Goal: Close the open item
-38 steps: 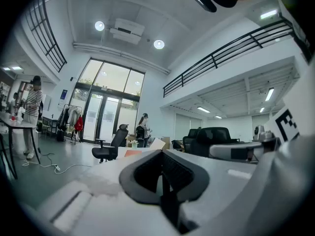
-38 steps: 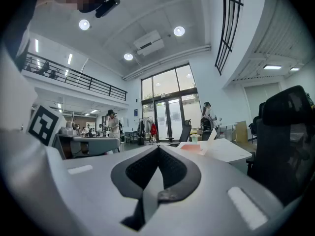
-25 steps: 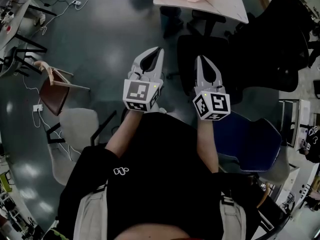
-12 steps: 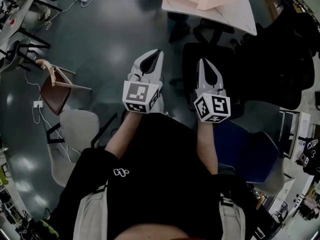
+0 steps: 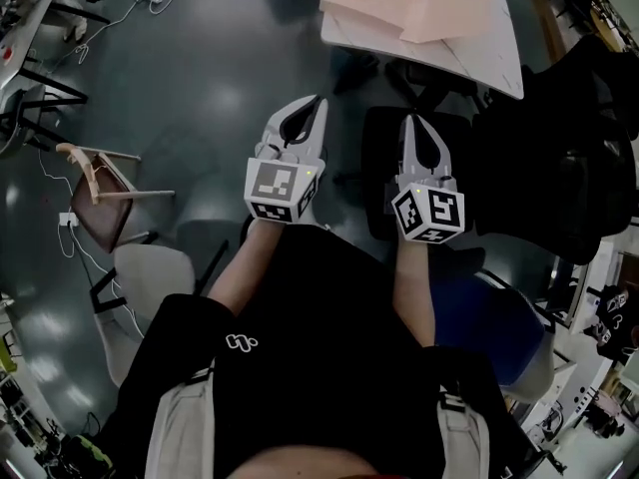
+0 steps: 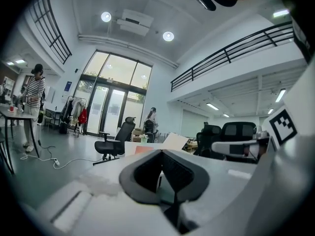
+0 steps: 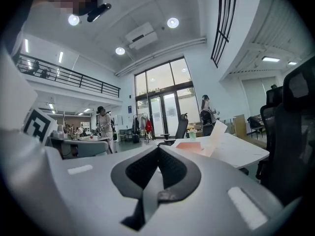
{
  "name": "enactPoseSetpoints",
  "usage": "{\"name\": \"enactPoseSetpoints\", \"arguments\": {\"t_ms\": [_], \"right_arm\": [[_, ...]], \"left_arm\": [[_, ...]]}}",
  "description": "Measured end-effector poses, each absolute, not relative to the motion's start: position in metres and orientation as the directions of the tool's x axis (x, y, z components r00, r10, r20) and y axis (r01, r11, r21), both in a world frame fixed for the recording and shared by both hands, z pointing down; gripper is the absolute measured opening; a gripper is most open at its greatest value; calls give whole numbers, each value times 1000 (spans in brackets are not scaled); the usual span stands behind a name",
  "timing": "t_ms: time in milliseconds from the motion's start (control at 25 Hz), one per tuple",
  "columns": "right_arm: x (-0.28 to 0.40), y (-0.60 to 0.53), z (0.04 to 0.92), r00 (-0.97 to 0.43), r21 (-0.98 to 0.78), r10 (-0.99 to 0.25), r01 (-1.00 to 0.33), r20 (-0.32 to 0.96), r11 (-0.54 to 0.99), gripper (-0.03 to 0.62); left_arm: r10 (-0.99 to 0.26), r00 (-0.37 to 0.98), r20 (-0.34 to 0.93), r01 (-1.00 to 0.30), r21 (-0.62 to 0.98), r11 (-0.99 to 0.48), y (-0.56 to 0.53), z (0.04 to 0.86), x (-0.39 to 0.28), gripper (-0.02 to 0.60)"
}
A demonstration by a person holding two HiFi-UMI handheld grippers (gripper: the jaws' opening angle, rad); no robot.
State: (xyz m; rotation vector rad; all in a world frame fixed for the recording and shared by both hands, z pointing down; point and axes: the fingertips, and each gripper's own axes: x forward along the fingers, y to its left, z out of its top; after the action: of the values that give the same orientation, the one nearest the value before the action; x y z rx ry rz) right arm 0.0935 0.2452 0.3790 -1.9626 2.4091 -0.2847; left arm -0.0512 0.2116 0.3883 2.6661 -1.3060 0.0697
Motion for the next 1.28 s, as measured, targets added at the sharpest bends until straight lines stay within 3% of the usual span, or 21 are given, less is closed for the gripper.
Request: {"name": "enactPoseSetpoints", "arguments": {"t_ms": [320, 760, 1280], "right_arm": [[92, 124, 382, -180, -158, -971, -975, 159, 154, 0], [111, -36, 367, -104, -142, -984, -986, 144, 84, 0], [168, -55, 378, 41, -174, -985, -982, 170, -71, 2]], "left_arm": [[-732, 656, 183, -755, 155, -638, 85, 393, -44, 0], [-642, 744, 184, -667, 137, -733, -81, 380, -10, 0], [-545, 812, 208, -578, 171, -798, -127, 390, 37, 0]]}}
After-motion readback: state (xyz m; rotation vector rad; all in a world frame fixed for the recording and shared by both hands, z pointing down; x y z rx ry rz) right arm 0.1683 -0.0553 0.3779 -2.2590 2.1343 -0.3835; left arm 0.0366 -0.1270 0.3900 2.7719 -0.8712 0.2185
